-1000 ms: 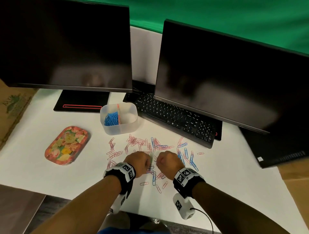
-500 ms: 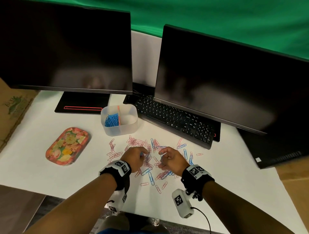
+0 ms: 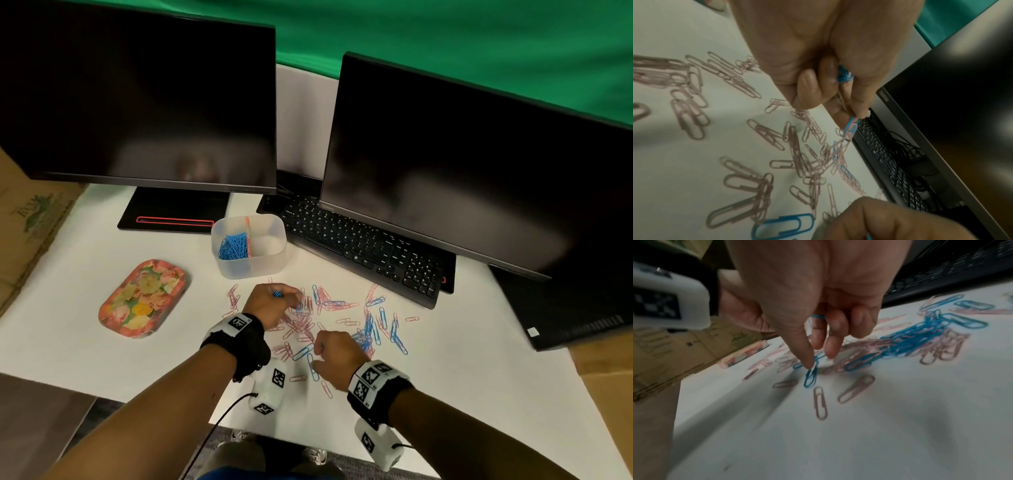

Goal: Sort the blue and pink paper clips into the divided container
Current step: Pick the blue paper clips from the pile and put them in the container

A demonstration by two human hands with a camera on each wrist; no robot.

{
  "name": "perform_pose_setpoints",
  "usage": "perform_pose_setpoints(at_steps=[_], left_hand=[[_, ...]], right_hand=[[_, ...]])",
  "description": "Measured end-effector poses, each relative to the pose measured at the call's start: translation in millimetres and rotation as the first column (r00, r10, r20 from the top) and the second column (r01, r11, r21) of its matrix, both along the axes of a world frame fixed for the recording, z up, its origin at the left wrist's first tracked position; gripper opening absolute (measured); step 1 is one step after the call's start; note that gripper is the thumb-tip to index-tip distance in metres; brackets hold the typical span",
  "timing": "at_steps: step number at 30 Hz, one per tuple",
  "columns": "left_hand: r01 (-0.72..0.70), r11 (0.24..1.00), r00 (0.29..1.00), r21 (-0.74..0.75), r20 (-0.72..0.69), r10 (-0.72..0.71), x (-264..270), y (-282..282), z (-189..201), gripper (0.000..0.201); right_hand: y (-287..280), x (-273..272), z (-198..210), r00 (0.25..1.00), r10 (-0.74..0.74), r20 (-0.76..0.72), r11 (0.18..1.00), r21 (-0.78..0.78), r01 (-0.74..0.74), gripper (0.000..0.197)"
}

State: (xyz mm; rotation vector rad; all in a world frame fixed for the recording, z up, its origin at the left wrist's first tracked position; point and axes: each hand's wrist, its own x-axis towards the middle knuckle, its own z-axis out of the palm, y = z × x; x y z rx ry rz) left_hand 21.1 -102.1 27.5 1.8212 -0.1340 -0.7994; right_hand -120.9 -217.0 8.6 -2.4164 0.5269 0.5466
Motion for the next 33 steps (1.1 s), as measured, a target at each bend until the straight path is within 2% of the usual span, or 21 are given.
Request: perform_pose_setpoints(at_steps=[3,9,14,17,20,25,33], left_hand=[[-0.025,1.000,0.999,0.009,-0.022,0.025,1,1,5,0.015],[-0.040,0.999,0.999,0.024,-0.029,0.041,2,4,7,0.015],[-0.040,0.998,0.999,0.058,0.031,0.038,6,9,-1,0.005],[-0.038,0.998,0.998,0.057,0.049,0.035,7,9,0,0.001],[-0.078,0.997,0.997,-0.011,-0.020,0.078,7,6,6,0.009],[-0.102,0.995,0.994,0.004,-0.048,0.102,10,9,15,0.010],[-0.194,0.978,0.949,-0.080,-0.267,0.167,17,14,13,0.010]], right_hand=[[9,4,-2,0.999,0.038,-0.008,0.997,-0.060,-0.038,0.018],[18,11,-3,0.998,0.017,-0.067,0.992,-0.121,-0.025,0.029],[21,6,-3,0.999,0.040,-0.014,0.984,-0.172,-0.042,0.021],[24,3,-2,0.998,0.055,-0.001,0.980,-0.193,-0.054,0.024],[25,7,-2,0.999,0.029,-0.019,0.983,-0.182,-0.032,0.032],[22,12,-4,0.998,-0.033,-0.049,0.993,-0.113,0.027,0.033],[16,12,-13,0.995,-0.043,-0.085,0.996,-0.079,0.036,0.032]])
